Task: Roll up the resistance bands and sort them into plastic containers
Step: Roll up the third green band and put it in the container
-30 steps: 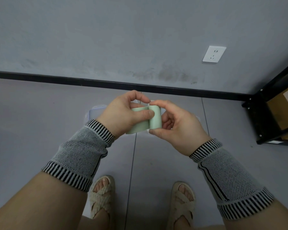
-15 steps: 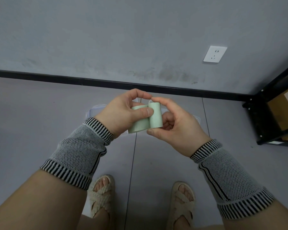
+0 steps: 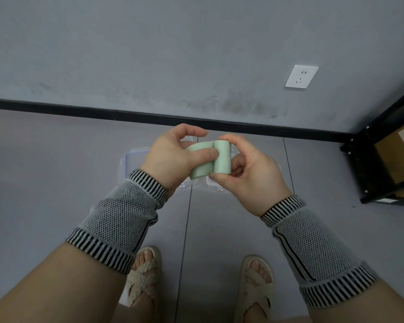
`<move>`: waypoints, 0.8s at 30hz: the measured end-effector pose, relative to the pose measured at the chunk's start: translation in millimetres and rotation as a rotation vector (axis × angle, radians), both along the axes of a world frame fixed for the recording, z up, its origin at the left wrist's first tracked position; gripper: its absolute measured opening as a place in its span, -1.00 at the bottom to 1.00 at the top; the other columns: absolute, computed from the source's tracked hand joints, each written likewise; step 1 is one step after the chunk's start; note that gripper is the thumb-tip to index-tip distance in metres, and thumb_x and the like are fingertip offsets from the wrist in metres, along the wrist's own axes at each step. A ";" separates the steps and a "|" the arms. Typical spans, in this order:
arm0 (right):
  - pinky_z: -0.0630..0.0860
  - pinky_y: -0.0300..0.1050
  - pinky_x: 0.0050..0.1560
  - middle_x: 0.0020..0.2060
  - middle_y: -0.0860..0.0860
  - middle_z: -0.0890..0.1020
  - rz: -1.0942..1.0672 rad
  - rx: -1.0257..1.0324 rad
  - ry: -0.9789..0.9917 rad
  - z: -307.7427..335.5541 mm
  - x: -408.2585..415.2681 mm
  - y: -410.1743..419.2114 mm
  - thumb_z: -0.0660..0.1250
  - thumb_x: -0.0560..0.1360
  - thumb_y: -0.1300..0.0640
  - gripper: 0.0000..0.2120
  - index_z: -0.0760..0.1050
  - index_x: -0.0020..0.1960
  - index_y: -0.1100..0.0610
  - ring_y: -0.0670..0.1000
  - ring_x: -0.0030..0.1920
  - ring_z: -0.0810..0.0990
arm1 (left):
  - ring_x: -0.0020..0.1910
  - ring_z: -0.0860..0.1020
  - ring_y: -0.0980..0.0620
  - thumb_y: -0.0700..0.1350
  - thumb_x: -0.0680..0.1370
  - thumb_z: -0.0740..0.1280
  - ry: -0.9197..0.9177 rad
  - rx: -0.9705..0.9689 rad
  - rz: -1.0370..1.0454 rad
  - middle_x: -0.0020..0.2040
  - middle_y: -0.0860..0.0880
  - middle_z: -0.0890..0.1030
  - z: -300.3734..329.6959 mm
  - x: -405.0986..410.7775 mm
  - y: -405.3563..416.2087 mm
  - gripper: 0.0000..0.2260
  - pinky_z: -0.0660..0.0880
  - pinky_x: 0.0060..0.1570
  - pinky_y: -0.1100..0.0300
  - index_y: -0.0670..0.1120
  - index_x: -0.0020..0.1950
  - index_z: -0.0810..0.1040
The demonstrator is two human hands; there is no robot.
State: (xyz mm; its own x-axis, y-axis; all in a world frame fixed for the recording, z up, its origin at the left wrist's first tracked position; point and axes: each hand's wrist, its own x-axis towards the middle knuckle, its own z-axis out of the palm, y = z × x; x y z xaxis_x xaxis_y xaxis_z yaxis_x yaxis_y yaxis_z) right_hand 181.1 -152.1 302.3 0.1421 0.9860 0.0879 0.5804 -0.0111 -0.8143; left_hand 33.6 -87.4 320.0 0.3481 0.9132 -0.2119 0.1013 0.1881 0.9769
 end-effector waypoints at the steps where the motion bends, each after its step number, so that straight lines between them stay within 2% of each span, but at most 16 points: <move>1: 0.58 -0.13 -0.12 -0.34 -0.03 0.61 -0.018 0.011 0.004 0.1 -0.7 0.6 0.52 0.35 0.08 -0.48 0.40 0.22 -0.19 -0.13 -0.32 0.59 | -0.24 0.59 -0.08 -0.28 0.35 0.51 -0.037 -0.024 0.035 -0.15 -0.16 0.63 -0.4 1.5 -0.9 -0.69 0.56 -0.24 0.10 -0.03 -0.01 0.53; 5: 0.55 -0.24 -0.16 -0.37 -0.06 0.59 -0.057 0.041 -0.016 -0.6 -1.5 0.9 0.51 0.35 0.10 -0.48 0.41 0.22 -0.15 -0.17 -0.32 0.58 | -0.20 0.61 -0.09 -0.27 0.34 0.51 -0.077 -0.045 0.092 -0.12 -0.16 0.62 -2.5 7.6 -3.3 -0.65 0.59 -0.10 -0.01 -0.01 0.03 0.51; 11: 0.49 -0.33 -0.20 -0.39 -0.16 0.50 -0.034 0.057 -0.116 -0.8 -2.3 -0.4 0.47 0.38 0.08 -0.44 0.38 0.33 -0.13 -0.17 -0.31 0.55 | -0.12 0.65 -0.09 -0.07 0.30 0.55 0.091 0.104 0.093 -0.07 -0.12 0.64 -5.6 14.0 -7.4 -0.67 0.61 -0.10 -0.10 0.05 0.00 0.54; 15: 0.50 -0.31 -0.15 -0.33 -0.10 0.53 0.023 0.017 0.007 -1.4 0.3 -1.5 0.50 0.36 0.06 -0.28 0.26 0.41 -0.20 -0.16 -0.29 0.54 | -0.13 0.63 -0.16 -0.20 0.40 0.49 0.083 0.095 0.063 -0.08 -0.19 0.64 -2.1 9.7 -4.3 -0.77 0.59 -0.06 -0.14 0.00 -0.03 0.54; 19: 0.55 -0.19 -0.17 -0.36 -0.03 0.54 0.039 0.058 0.006 -1.1 2.4 -2.6 0.52 0.34 0.09 -0.41 0.38 0.29 -0.18 -0.13 -0.33 0.53 | -0.17 0.58 -0.16 -0.30 0.43 0.43 0.001 0.032 -0.013 -0.11 -0.25 0.61 2.1 7.1 -5.6 -0.84 0.56 -0.02 -0.21 -0.08 -0.10 0.55; 24: 0.53 -0.21 -0.19 -0.38 -0.03 0.53 0.032 0.056 -0.018 -1.7 2.4 -1.8 0.53 0.33 0.10 -0.43 0.42 0.26 -0.17 -0.12 -0.34 0.52 | -0.09 0.61 -0.29 -0.29 0.40 0.47 0.020 0.037 -0.023 -0.05 -0.29 0.62 -0.2 5.3 -5.6 -0.84 0.57 -0.07 -0.24 -0.08 -0.12 0.59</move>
